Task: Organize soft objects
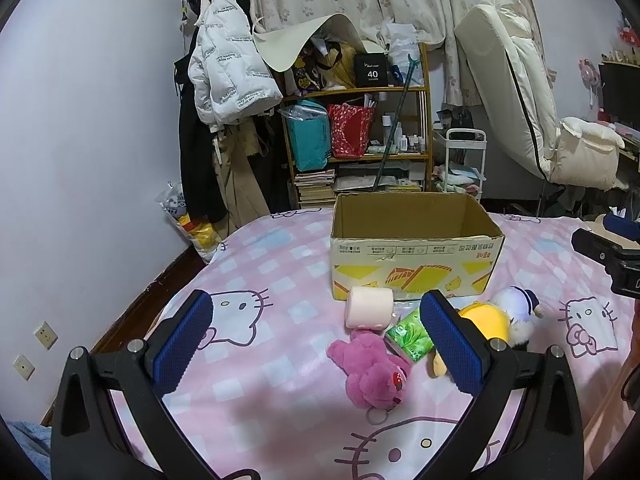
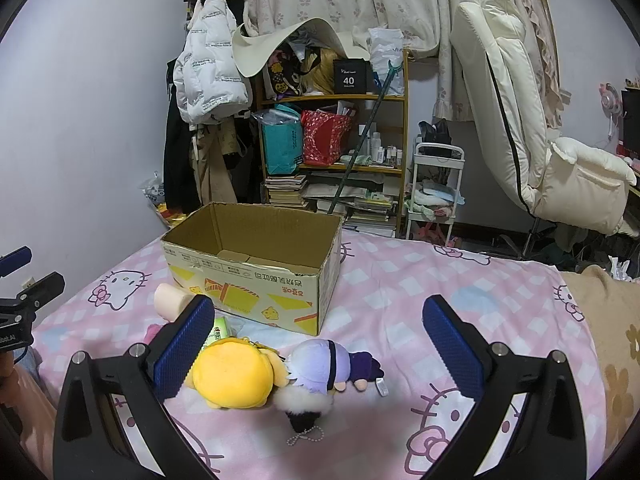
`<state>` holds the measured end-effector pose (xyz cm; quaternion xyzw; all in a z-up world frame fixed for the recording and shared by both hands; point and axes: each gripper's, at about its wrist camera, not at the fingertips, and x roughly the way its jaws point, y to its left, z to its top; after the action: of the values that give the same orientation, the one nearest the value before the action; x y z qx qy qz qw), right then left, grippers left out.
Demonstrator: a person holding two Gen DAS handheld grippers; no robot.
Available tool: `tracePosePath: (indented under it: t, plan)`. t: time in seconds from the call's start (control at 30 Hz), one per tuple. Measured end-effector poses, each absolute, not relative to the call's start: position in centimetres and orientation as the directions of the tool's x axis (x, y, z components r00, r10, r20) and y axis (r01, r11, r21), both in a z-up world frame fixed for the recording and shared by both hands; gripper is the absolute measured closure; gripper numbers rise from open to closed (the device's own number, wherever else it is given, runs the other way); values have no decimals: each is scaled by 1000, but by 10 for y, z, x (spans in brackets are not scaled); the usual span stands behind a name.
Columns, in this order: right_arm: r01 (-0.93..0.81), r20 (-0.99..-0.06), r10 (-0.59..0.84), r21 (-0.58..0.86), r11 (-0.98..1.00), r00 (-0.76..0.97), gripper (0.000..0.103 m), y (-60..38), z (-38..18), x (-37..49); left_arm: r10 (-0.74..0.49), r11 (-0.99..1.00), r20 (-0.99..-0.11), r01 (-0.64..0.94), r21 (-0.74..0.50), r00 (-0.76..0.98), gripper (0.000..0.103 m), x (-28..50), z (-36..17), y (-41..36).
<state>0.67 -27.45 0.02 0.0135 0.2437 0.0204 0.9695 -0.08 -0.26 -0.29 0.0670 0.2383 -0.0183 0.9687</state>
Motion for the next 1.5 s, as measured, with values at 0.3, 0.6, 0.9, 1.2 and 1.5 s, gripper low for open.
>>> tracePosePath:
  t: [0.3,0.6,0.9,1.2,1.5]
  plan:
    - [-34,-474,48,38,999,879,0,-274,-1,7,4,990,-473,61,123,881,1,-1,1,-2]
    - [-37,-475,51,39,999,879,0,-273,-2,8,3,991,-475,62,121,880,1,0,1,-2]
    - [-36,-475,50,38,999,878,0,-274,-4,8,-13,991,-476,73,109,879,1,0,-2,0]
    - [-36,-476,49,38,999,878,0,-273,-4,8,-9,990,-474,74,120,880,1,-1,-3,-2]
    - [-38,-477,52,40,998,877,0,-274,-5,8,-9,990,-477,76,120,879,1,-2,-2,-3]
